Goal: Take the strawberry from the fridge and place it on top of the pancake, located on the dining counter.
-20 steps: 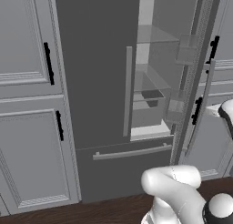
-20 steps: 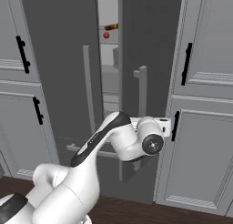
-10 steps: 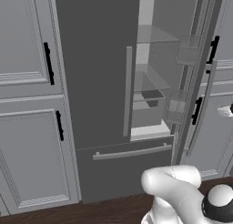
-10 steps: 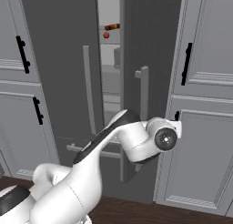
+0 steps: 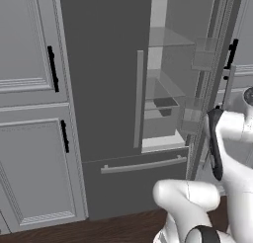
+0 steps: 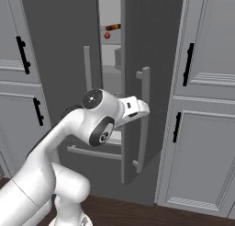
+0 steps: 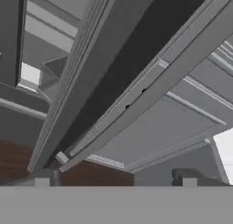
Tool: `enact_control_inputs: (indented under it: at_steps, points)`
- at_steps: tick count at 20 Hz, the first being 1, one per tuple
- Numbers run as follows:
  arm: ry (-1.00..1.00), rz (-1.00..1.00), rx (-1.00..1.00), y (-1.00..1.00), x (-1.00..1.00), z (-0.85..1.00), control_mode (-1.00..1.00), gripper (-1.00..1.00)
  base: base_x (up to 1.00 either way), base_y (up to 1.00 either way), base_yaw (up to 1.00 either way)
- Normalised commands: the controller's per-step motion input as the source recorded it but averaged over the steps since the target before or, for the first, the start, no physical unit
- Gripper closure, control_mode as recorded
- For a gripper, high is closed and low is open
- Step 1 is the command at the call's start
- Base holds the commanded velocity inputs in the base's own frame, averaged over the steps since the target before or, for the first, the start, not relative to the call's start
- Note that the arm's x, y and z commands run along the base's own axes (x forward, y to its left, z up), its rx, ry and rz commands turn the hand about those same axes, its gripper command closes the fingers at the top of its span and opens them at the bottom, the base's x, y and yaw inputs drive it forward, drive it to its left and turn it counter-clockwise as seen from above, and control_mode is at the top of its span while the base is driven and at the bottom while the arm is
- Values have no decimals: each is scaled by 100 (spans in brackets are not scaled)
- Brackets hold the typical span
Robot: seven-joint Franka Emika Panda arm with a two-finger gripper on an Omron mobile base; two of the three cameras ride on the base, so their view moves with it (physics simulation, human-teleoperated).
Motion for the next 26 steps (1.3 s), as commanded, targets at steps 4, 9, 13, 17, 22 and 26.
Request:
enact_control_inputs:
  at_steps: [4, 9, 13, 17, 22, 26]
  points:
    - [43, -5, -73, 100, 5, 0, -100, -100, 0, 0, 0]
    - [56, -4, -68, 97, 33, 4, -100, -100, 0, 0, 0]
    - [56, 0, -34, 33, 52, 17, -100, -100, 0, 0, 0]
    - [30, 0, 0, -17, 49, 0, -100, -100, 0, 0, 0]
    - [45, 0, -21, -4, 64, 6, -100, -100, 0, 0, 0]
    - [29, 0, -14, -49, 27, 1, -100, -100, 0, 0, 0]
